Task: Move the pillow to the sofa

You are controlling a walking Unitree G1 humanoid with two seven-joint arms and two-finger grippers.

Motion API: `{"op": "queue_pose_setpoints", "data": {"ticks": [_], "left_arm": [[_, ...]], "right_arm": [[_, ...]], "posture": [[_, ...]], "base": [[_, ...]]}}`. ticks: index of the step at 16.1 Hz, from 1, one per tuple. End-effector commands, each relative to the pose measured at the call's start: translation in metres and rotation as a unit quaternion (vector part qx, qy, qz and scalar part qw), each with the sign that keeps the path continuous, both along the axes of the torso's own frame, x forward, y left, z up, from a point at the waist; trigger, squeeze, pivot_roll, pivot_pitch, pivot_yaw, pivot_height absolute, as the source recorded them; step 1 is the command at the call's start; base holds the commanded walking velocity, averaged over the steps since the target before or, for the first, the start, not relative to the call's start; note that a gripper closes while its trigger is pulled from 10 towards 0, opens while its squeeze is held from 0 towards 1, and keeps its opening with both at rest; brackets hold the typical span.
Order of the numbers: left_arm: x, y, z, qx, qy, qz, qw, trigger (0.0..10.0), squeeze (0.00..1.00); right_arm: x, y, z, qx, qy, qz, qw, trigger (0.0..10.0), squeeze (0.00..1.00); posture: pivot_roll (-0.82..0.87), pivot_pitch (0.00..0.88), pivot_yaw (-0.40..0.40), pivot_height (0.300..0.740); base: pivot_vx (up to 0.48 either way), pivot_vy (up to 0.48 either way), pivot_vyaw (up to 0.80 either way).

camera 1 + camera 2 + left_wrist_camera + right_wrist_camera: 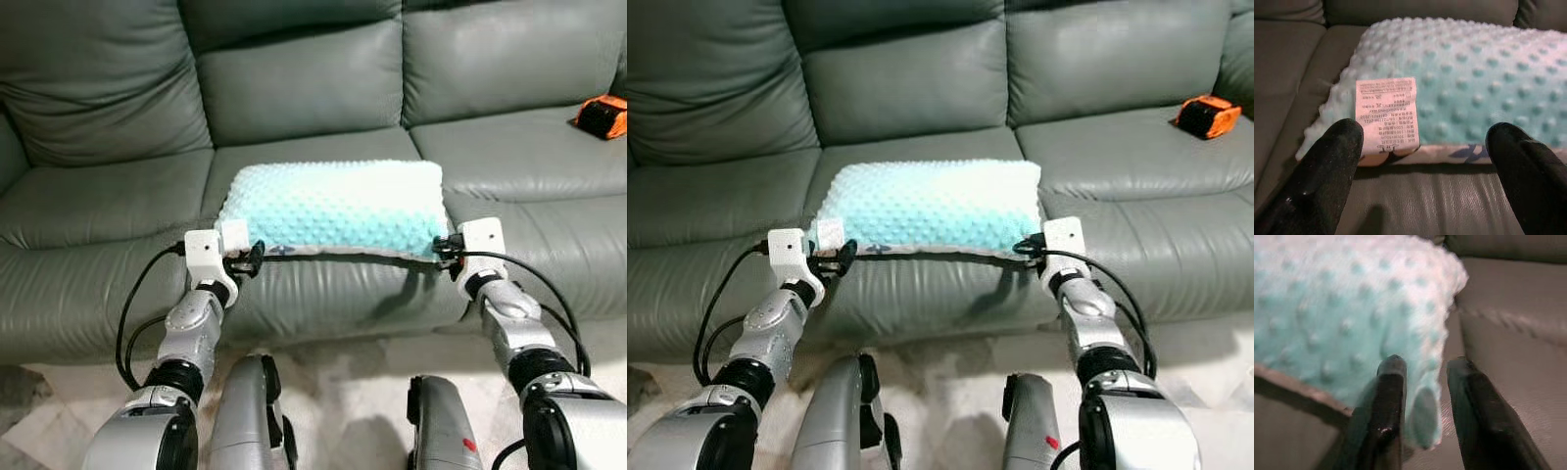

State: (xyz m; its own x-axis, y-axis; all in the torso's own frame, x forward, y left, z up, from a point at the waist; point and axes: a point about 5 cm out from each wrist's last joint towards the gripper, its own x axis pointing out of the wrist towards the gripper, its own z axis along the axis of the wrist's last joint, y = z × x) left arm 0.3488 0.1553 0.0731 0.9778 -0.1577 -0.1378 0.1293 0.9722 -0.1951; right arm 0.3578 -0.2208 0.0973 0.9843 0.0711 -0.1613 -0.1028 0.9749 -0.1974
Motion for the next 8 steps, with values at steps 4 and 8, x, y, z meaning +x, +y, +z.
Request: {"op": "queue_pose_setpoints", "data": {"ticks": [4,8], "left_arm": [[-0.005,0.013,-0.009,0.022,0.02,0.016,0.999,10.0,0.0],[-0.008,0.018,-0.013,0.027,0.027,0.019,0.999,10.0,0.0]], "right_arm": [[0.005,0.011,0.009,0.007,-0.032,0.01,0.999,10.0,1.0],[0.003,0.014,0.006,0.015,-0.034,0.011,0.999,10.0,1.0]], "posture": [[-0.1,0.041,0.12,0.581],[-0.1,0.035,0.121,0.581]], "base": [[0.0,0.0,0.0],[0.0,0.0,0.0]]}}
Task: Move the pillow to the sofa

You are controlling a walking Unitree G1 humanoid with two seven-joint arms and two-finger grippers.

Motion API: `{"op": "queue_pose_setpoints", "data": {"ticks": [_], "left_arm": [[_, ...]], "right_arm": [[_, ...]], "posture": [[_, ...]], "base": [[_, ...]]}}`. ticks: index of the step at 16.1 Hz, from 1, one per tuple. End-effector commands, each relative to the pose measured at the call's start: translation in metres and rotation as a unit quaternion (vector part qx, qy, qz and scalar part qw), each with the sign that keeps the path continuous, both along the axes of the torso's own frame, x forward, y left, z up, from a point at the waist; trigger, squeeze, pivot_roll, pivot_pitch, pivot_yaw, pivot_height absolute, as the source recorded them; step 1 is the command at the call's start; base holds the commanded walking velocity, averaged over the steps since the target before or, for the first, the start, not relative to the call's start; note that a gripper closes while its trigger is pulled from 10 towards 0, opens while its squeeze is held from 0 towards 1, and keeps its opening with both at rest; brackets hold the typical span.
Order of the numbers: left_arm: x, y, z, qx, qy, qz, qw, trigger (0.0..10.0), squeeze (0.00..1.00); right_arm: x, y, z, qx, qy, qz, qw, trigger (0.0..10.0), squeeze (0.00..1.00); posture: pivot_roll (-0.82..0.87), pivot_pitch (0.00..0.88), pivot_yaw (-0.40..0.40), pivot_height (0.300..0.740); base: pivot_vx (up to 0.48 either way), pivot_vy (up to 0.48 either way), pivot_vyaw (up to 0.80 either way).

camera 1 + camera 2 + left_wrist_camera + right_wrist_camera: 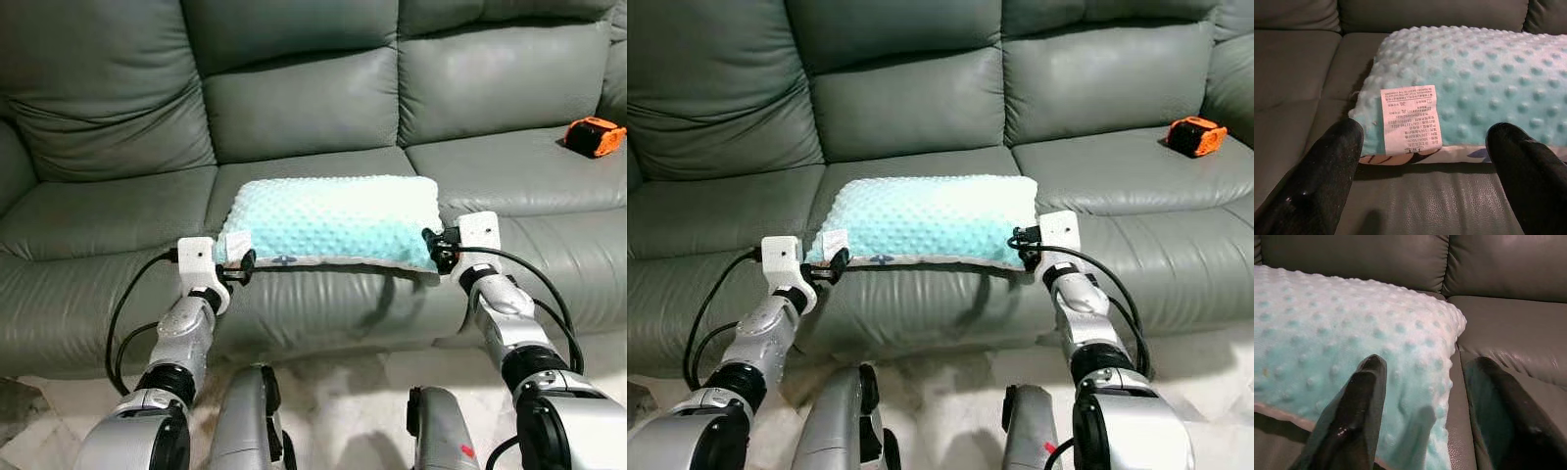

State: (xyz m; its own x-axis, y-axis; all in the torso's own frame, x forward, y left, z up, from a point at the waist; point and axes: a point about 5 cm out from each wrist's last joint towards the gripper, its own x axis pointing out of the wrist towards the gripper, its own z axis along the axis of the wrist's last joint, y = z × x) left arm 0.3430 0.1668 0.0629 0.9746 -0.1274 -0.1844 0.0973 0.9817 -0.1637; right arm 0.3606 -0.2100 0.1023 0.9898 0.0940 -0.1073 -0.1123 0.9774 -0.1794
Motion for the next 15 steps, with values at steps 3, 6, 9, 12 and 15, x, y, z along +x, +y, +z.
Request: {"op": "queue_pose_setpoints", "data": {"ticks": [3,6,9,12,15], "left_arm": [[-0.002,0.006,-0.003,0.009,0.005,0.006,1.0,10.0,0.0],[-0.002,0.006,-0.003,0.009,0.005,0.006,1.0,10.0,0.0],[-0.002,0.006,-0.003,0.009,0.005,0.006,1.0,10.0,0.0],[-0.002,0.006,-0.003,0.009,0.005,0.006,1.0,10.0,0.0],[-0.033,0.033,-0.042,0.043,0.091,0.034,0.994,10.0,0.0]], "right_arm": [[0.0,0.003,0.001,0.003,-0.007,0.001,1.0,10.0,1.0],[0.0,0.003,0.001,0.003,-0.007,0.001,1.0,10.0,1.0],[0.0,0.003,0.001,0.003,-0.007,0.001,1.0,10.0,1.0],[0.0,0.003,0.001,0.003,-0.007,0.001,1.0,10.0,1.0],[-0.036,0.009,-0.059,0.006,0.083,-0.022,0.996,10.0,1.0]], "posture": [[-0.1,0.035,0.121,0.581],[-0.1,0.035,0.121,0.581],[-0.1,0.035,0.121,0.581],[-0.1,0.035,0.121,0.581],[-0.11,0.0,0.084,0.581]], "base": [[0.0,0.0,0.0],[0.0,0.0,0.0],[0.0,0.0,0.0],[0.0,0.0,0.0],[0.0,0.0,0.0]]}}
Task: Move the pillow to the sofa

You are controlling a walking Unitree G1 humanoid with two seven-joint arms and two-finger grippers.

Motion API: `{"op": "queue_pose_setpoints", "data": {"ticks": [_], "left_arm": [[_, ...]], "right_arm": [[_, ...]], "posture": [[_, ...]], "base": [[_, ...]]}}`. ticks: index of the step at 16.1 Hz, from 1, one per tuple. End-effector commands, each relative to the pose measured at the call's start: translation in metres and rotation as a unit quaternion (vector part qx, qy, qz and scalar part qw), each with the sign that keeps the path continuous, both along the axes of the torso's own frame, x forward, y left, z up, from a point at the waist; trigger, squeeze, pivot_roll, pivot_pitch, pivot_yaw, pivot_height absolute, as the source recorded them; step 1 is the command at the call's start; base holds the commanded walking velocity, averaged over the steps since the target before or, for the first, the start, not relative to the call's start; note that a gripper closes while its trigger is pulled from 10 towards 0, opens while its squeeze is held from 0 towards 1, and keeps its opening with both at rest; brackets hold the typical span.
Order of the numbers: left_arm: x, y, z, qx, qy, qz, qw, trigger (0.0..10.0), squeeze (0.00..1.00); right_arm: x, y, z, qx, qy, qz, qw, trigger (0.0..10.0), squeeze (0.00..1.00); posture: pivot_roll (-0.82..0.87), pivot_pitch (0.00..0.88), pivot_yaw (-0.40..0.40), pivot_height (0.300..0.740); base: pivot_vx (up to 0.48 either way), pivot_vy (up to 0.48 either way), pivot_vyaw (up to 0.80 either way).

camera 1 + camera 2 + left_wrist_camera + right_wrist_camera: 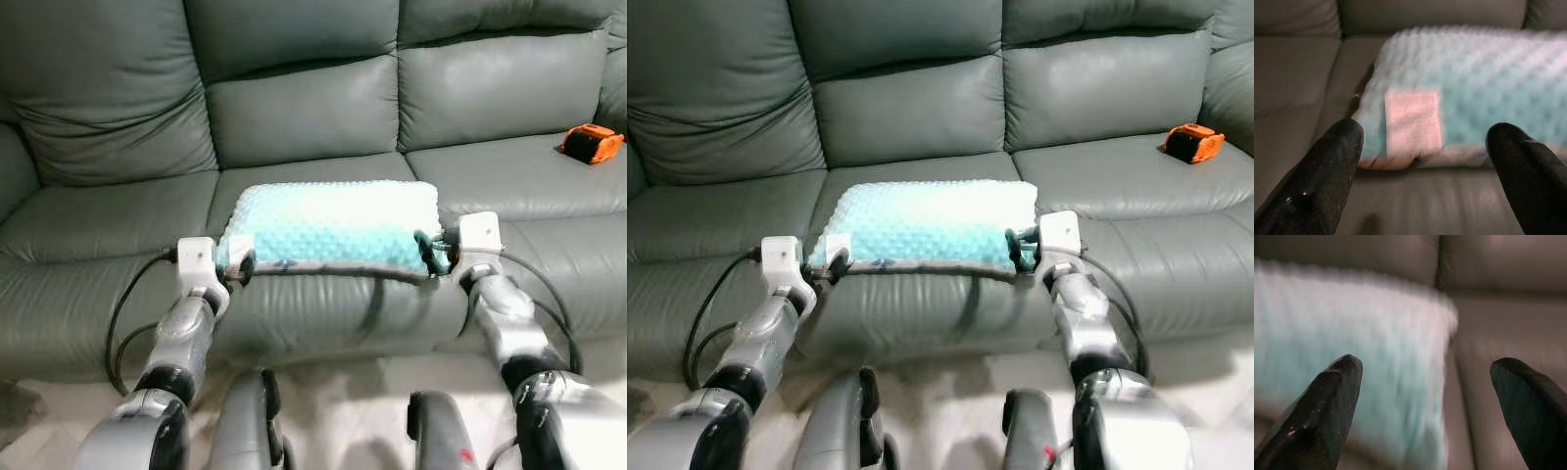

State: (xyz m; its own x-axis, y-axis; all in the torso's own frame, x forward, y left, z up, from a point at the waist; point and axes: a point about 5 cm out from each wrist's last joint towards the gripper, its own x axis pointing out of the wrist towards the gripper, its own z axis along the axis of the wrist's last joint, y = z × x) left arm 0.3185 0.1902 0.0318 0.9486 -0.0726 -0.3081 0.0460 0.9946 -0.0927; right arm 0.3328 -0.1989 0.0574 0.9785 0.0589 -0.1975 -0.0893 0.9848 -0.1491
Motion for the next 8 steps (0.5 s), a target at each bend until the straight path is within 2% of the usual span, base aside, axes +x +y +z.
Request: {"op": "queue_pose_setpoints", "data": {"ticks": [1,2,3,4,5,6,7,8], "left_arm": [[-0.051,0.039,-0.048,0.05,0.126,0.046,0.99,10.0,0.0],[-0.057,0.044,-0.053,0.057,0.141,0.051,0.987,10.0,0.0],[-0.054,0.043,-0.05,0.054,0.135,0.052,0.988,10.0,0.0],[-0.048,0.042,-0.045,0.051,0.124,0.053,0.99,10.0,0.0],[-0.044,0.041,-0.042,0.048,0.117,0.052,0.991,10.0,0.0],[-0.037,0.039,-0.036,0.045,0.103,0.051,0.992,10.0,0.0],[-0.034,0.038,-0.033,0.044,0.098,0.051,0.993,10.0,0.0],[-0.033,0.038,-0.033,0.044,0.097,0.05,0.993,10.0,0.0]], "right_arm": [[-0.058,0.006,-0.071,0.002,0.132,-0.028,0.991,10.0,1.0],[-0.066,0.009,-0.077,0.006,0.142,-0.032,0.989,10.0,1.0],[-0.061,0.009,-0.073,0.007,0.129,-0.032,0.991,10.0,1.0],[-0.052,0.01,-0.063,0.01,0.103,-0.03,0.994,10.0,0.1],[-0.047,0.009,-0.057,0.011,0.089,-0.032,0.996,10.0,0.0],[-0.036,0.009,-0.045,0.02,0.056,-0.039,0.997,10.0,0.91],[-0.032,0.009,-0.039,0.026,0.042,-0.042,0.998,10.0,0.91],[-0.029,0.011,-0.036,0.026,0.034,-0.039,0.998,10.0,1.0]], "posture": [[-0.11,0.0,0.086,0.581],[-0.11,0.0,0.086,0.581],[-0.12,0.0,0.088,0.581],[-0.12,0.0,0.088,0.581],[-0.12,0.0,0.088,0.581],[-0.13,0.0,0.088,0.581],[-0.13,0.0,0.088,0.581],[-0.13,0.0,0.087,0.581]], "base": [[0.0,0.0,0.0],[0.0,0.0,0.0],[0.0,0.0,0.0],[0.0,0.0,0.0],[0.0,0.0,0.0],[0.0,0.0,0.0],[0.0,0.0,0.0],[0.0,0.0,0.0]]}}
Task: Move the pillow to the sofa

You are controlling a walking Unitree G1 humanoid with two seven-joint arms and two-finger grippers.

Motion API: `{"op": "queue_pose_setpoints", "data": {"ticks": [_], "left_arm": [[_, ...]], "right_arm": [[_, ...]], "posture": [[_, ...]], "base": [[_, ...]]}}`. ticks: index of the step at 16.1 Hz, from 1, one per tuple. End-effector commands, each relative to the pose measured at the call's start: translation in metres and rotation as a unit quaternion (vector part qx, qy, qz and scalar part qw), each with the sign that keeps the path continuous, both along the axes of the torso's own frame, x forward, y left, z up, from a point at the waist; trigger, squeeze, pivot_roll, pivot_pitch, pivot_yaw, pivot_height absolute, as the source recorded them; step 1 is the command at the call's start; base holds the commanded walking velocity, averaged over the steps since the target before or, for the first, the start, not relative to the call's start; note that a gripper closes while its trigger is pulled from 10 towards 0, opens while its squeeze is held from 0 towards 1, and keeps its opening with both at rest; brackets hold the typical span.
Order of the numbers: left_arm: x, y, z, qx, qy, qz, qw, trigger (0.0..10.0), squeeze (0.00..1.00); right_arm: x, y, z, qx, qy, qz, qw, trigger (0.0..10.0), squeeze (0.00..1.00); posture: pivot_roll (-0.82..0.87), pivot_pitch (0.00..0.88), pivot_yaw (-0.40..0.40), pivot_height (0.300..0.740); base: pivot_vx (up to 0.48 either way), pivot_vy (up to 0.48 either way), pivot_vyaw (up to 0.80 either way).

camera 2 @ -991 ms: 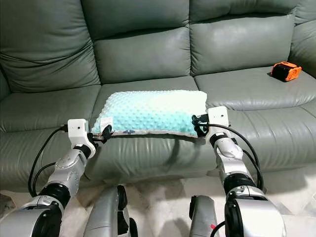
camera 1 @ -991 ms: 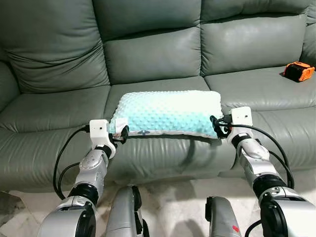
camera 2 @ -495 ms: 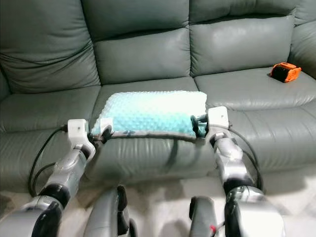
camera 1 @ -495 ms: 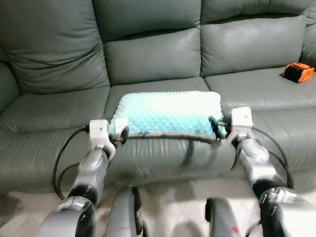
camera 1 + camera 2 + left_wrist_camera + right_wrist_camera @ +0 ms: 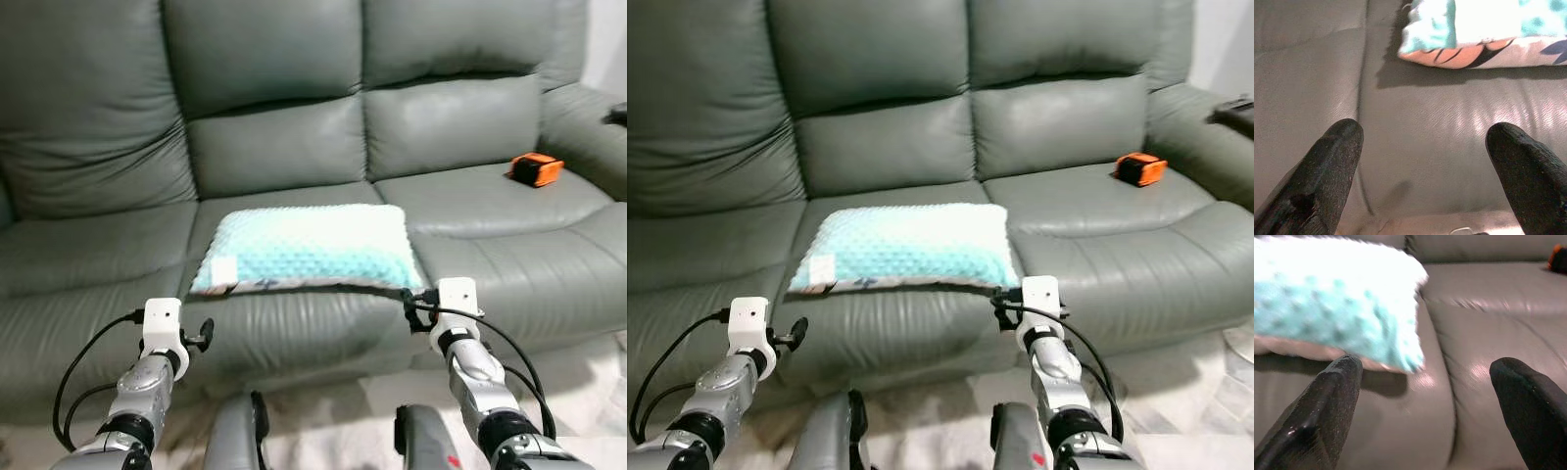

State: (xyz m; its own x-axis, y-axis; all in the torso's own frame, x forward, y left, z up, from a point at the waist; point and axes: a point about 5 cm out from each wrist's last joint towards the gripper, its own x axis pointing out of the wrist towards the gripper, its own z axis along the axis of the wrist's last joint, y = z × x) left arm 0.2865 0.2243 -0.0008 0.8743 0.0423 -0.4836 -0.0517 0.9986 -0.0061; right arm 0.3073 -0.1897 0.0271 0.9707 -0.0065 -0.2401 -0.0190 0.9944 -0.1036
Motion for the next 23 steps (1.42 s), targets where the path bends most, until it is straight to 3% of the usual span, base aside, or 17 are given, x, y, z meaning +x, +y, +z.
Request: {"op": "queue_pose_setpoints", "data": {"ticks": [1,2,3,4,8,10,16,19,23], "left_arm": [[-0.001,0.004,0.0,0.002,0.003,0.006,1.0,10.0,0.0],[-0.002,0.003,-0.002,0.003,0.006,0.003,1.0,10.0,0.0],[-0.004,0.004,-0.004,0.005,0.011,0.003,1.0,10.0,0.0],[-0.006,0.004,-0.005,0.007,0.015,0.003,1.0,10.0,0.0],[-0.031,0.013,-0.025,0.033,0.074,0.008,0.997,10.0,0.0],[-0.04,0.013,-0.033,0.036,0.096,0.015,0.995,10.0,0.0],[-0.054,0.003,-0.048,0.029,0.146,0.011,0.989,10.0,0.0],[-0.063,0.007,-0.053,0.03,0.163,0.02,0.986,10.0,0.0],[-0.078,0.016,-0.059,0.035,0.188,0.034,0.981,10.0,0.0]], "right_arm": [[-0.003,0.003,-0.005,0.005,0.011,0.001,1.0,10.0,1.0],[-0.006,0.002,-0.011,0.004,0.028,-0.006,1.0,10.0,1.0],[-0.01,0.0,-0.016,0.007,0.047,-0.015,0.999,10.0,0.05],[-0.013,-0.001,-0.019,0.015,0.056,-0.02,0.998,10.0,0.0],[-0.033,-0.011,-0.042,0.04,0.126,-0.066,0.989,10.0,0.0],[-0.044,-0.01,-0.055,0.05,0.172,-0.076,0.981,10.0,0.0],[-0.068,-0.003,-0.077,0.028,0.244,-0.043,0.968,10.0,0.0],[-0.087,-0.008,-0.088,0.005,0.279,-0.027,0.96,10.0,0.0],[-0.105,-0.016,-0.098,-0.025,0.312,-0.003,0.95,10.0,0.0]], "posture": [[-0.13,0.0,0.086,0.581],[-0.13,0.0,0.084,0.581],[-0.13,0.0,0.083,0.581],[-0.13,0.0,0.084,0.581],[-0.13,0.0,0.084,0.586],[-0.13,0.0,0.078,0.616],[-0.13,0.0,0.071,0.696],[-0.13,0.0,0.064,0.736],[-0.13,0.0,0.06,0.74]], "base": [[0.0,0.0,0.0],[0.0,0.0,0.0],[0.0,0.0,0.0],[0.0,0.0,0.0],[0.0,0.0,0.0],[0.0,0.0,0.0],[0.0,0.0,0.0],[0.0,0.0,0.0],[0.0,0.0,0.0]]}}
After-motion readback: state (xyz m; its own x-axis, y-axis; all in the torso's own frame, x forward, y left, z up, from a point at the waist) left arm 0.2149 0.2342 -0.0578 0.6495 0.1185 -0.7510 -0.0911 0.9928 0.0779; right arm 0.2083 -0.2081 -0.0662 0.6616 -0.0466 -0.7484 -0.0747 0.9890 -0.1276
